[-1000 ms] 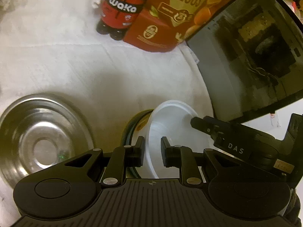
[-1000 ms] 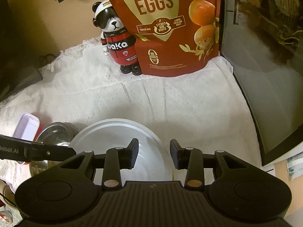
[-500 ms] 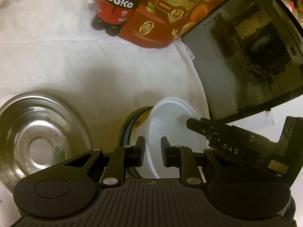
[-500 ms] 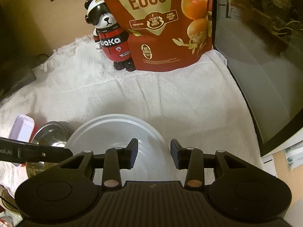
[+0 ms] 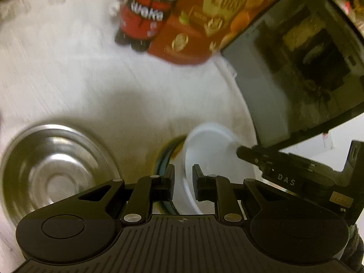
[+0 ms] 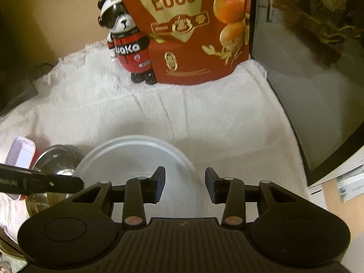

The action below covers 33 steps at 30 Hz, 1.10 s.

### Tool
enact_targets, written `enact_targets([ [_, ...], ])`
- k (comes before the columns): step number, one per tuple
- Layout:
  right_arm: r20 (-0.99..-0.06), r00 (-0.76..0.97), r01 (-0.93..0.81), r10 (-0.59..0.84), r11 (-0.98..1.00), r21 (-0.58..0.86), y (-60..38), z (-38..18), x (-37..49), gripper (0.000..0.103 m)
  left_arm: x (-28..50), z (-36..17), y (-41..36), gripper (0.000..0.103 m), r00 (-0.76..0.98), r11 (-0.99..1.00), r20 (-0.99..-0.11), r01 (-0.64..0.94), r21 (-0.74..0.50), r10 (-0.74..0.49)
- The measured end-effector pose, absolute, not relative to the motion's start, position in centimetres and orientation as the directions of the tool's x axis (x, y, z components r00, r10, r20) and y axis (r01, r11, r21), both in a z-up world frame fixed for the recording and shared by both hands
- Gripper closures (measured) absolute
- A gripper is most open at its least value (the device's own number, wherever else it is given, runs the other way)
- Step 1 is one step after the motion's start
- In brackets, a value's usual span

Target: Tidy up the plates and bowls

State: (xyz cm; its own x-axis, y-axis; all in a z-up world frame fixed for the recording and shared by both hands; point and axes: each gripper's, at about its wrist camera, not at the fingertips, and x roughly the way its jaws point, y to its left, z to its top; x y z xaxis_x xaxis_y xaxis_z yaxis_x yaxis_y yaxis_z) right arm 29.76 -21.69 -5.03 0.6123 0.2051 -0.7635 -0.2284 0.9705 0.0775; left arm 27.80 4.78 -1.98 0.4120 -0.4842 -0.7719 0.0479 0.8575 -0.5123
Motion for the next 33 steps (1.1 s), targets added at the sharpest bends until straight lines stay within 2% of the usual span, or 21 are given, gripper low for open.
enact_targets([
  [8,-0.695,0.692,-0.204,0.195,0.976,0.071,-21.2,-1.9,27.1,0.064,25.7,-0.5,9.4,0.084,0.518,0.854,-0.728,0.008,-0.521,-0.449],
  [16,-0.677,0.664,-0.295,0.318,0.943,0.153,-15.6,-1.8,23.3,0.064,21.3,-1.8,18.1,0.083,0.564,0.903,-0.788,-0.16,-0.399,-0.248],
  [19,-0.689,0.618,-0.351,0.378,0.917,0.188,-12.3,-3.2,21.7,0.064,20.2,-3.4,20.4,0.083,0.527,0.904,-0.826,-0.226,-0.363,-0.2],
  [23,-0.731,0.544,-0.385,0.411,0.897,0.218,-8.2,-6.3,20.4,0.064,19.4,-5.1,20.7,0.083,0.503,0.92,-0.85,-0.237,-0.311,-0.158],
  [28,-0.767,0.563,-0.346,0.308,0.931,0.12,-4.3,-10.1,19.2,0.064,19.2,-6.9,20.3,0.083,0.48,0.924,-0.859,-0.222,-0.313,-0.176],
  [33,-0.804,0.528,-0.276,0.274,0.95,0.143,-3.8,-12.5,19.9,0.064,19.4,-7.7,20.1,0.078,0.488,0.921,-0.854,-0.224,-0.319,-0.178],
])
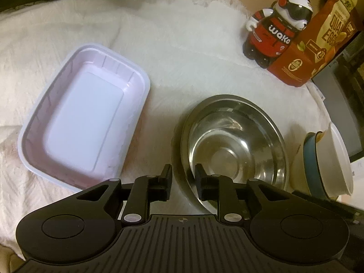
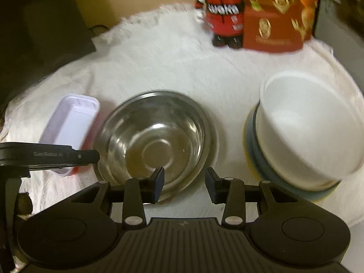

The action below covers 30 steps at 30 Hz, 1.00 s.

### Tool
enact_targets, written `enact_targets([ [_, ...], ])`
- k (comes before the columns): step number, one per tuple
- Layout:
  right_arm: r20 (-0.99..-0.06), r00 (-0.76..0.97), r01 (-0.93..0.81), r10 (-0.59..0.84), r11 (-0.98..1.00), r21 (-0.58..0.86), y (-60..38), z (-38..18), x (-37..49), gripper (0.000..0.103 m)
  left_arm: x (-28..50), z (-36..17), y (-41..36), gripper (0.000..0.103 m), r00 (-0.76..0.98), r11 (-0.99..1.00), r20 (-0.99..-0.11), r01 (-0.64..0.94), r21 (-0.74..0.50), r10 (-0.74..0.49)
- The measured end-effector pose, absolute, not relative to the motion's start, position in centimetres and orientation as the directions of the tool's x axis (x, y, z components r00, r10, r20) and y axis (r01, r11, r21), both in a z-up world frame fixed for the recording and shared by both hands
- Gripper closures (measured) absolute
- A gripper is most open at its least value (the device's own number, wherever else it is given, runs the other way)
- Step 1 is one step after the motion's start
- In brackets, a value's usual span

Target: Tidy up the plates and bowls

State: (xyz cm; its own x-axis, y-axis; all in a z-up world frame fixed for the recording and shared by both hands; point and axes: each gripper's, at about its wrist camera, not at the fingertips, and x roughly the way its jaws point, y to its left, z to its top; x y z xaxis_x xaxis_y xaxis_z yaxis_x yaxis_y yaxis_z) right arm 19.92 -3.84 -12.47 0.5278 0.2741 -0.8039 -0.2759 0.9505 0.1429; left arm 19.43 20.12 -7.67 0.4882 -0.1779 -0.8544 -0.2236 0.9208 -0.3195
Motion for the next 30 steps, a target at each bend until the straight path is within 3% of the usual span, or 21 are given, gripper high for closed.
enact_targets([
  [3,-0.822,0.503,-0.264,0.268,0.953,0.149,-3.7,-13.4,20.2,0.064,19.6,-8.3,20.2,0.074,0.481,0.916,-0.858,-0.236,-0.325,-0.181],
  [5,-0.828,0.493,-0.248,0.268,0.955,0.161,-3.8,-13.9,20.2,0.058,19.8,-8.8,20.3,0.07,0.476,0.913,-0.86,-0.239,-0.33,-0.186],
  [13,-0.86,0.379,-0.187,0.342,0.938,0.291,-3.8,-16.4,21.9,0.05,20.9,-11.0,21.1,0.072,0.441,0.865,-0.852,-0.265,-0.425,-0.283],
  [30,-0.856,0.421,-0.219,0.302,0.949,0.227,-2.4,-15.9,22.4,0.05,20.2,-10.4,22.3,0.07,0.46,0.839,-0.822,-0.252,-0.482,-0.334],
])
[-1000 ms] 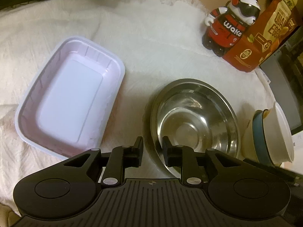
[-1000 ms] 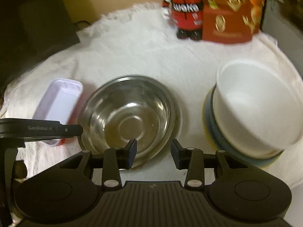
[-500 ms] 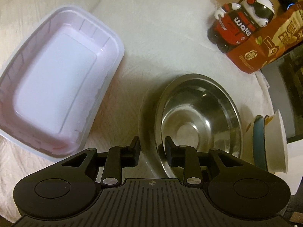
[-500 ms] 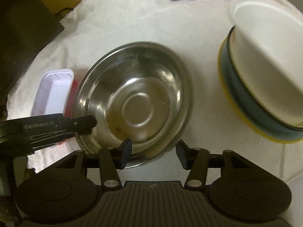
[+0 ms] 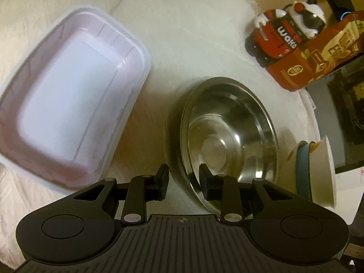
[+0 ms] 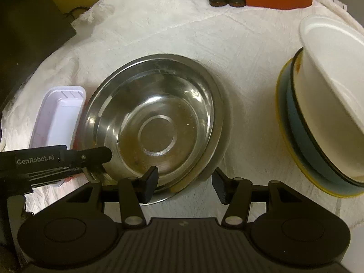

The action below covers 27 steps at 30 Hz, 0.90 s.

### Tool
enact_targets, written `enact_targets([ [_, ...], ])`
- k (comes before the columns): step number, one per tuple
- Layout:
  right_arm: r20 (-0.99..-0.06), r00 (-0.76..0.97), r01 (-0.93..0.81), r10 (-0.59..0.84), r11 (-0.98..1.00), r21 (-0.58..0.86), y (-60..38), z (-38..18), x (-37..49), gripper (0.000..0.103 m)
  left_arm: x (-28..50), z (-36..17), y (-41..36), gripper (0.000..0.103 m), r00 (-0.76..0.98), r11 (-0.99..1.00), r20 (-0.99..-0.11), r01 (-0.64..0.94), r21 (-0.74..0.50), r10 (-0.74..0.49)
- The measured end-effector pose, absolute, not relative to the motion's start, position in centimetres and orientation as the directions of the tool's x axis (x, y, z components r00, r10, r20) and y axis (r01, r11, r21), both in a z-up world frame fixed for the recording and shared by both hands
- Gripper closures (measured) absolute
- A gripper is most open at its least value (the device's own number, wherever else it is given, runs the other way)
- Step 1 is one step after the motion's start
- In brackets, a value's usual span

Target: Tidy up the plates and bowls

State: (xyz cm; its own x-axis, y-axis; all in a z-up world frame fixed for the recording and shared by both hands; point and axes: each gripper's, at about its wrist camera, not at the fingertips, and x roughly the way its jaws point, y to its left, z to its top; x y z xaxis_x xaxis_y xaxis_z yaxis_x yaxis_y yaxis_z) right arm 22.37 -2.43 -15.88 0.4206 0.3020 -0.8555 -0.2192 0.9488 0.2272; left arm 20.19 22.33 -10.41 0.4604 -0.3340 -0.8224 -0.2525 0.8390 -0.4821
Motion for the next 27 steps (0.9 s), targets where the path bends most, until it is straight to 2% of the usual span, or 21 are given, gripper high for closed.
enact_targets([
  [3,-0.834,0.464,-0.251,0.299,0.947,0.2,-2.6,-14.8,21.2,0.05,19.2,-9.2,22.5,0.078,0.508,0.847,-0.804,-0.235,-0.476,-0.311],
  [10,-0.758,0.587,-0.319,0.285,0.942,0.107,-2.5,-11.2,19.0,0.05,18.5,-6.2,22.6,0.078,0.608,0.85,-0.746,-0.211,-0.483,-0.272],
  [19,-0.55,0.776,-0.349,0.31,0.936,0.035,-6.4,-5.0,19.9,0.047,19.6,-3.2,17.6,0.078,0.629,0.859,-0.718,-0.151,-0.49,-0.298],
  [22,-0.546,0.779,-0.358,0.307,0.934,0.014,-8.9,-3.5,21.8,0.047,20.5,-1.6,14.9,0.078,0.63,0.86,-0.703,-0.106,-0.499,-0.33],
  [27,-0.593,0.744,-0.37,0.308,0.929,0.019,-14.0,-1.8,25.5,0.047,22.4,0.1,10.0,0.078,0.617,0.863,-0.701,-0.069,-0.501,-0.357],
])
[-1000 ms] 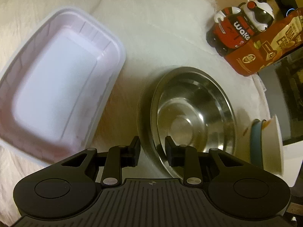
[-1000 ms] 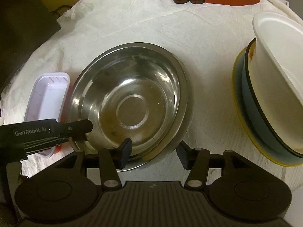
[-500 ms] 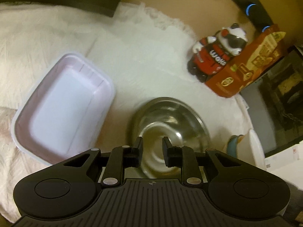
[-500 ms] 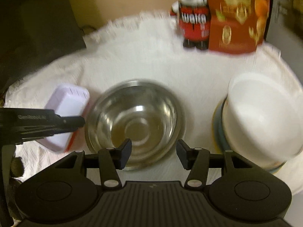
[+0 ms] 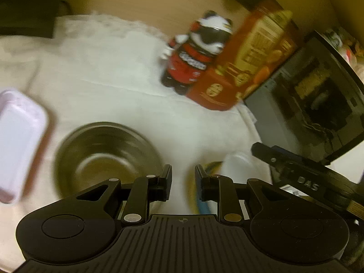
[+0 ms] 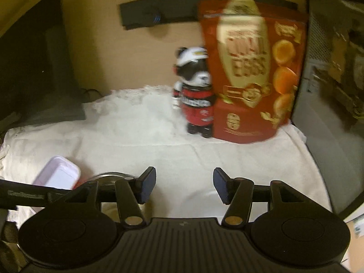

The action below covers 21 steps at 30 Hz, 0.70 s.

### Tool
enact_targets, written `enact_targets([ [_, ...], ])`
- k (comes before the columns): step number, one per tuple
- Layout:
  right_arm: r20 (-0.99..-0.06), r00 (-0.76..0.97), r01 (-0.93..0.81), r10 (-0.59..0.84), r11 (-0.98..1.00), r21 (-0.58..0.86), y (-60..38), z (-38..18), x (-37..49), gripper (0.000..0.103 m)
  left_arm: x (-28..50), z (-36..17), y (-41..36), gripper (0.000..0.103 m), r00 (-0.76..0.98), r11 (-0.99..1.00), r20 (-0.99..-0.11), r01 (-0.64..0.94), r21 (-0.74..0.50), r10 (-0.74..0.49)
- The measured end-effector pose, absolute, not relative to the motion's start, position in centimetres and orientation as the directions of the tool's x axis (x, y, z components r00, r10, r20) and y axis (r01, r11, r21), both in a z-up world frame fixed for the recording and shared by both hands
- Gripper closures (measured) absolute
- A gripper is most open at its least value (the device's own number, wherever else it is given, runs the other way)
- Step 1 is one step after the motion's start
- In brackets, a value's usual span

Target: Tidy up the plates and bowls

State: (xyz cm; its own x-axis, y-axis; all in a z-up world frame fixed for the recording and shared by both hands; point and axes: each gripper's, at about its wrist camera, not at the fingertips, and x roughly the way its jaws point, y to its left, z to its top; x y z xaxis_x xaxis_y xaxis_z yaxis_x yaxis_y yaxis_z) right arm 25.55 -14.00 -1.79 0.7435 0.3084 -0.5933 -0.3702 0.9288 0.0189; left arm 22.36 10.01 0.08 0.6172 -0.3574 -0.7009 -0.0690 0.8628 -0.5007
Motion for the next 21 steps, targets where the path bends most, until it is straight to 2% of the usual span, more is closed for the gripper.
enact_targets([
  [7,-0.629,0.73,-0.383,0.268,0.922,-0.051,-20.8,-2.9,28.2,0.047,23.4,0.2,4.5,0.078,0.603,0.911,-0.75,-0.092,-0.402,-0.27],
  [9,-0.652,0.714,-0.382,0.254,0.922,-0.059,-22.0,-4.1,29.1,0.047,23.6,-0.4,3.7,0.078,0.591,0.902,-0.758,-0.113,-0.418,-0.277],
  [11,-0.675,0.688,-0.39,0.265,0.92,-0.036,-23.1,-5.2,29.8,0.047,23.7,-0.4,2.9,0.078,0.579,0.896,-0.761,-0.113,-0.429,-0.291],
  [14,-0.702,0.649,-0.401,0.293,0.916,0.012,-24.2,-6.4,30.3,0.047,24.2,-0.3,1.1,0.078,0.57,0.93,-0.788,-0.107,-0.353,-0.234],
  [21,-0.712,0.615,-0.445,0.339,0.895,0.042,-24.9,-6.8,30.7,0.047,24.9,-1.5,0.0,0.077,0.54,0.949,-0.827,-0.151,-0.278,-0.156],
])
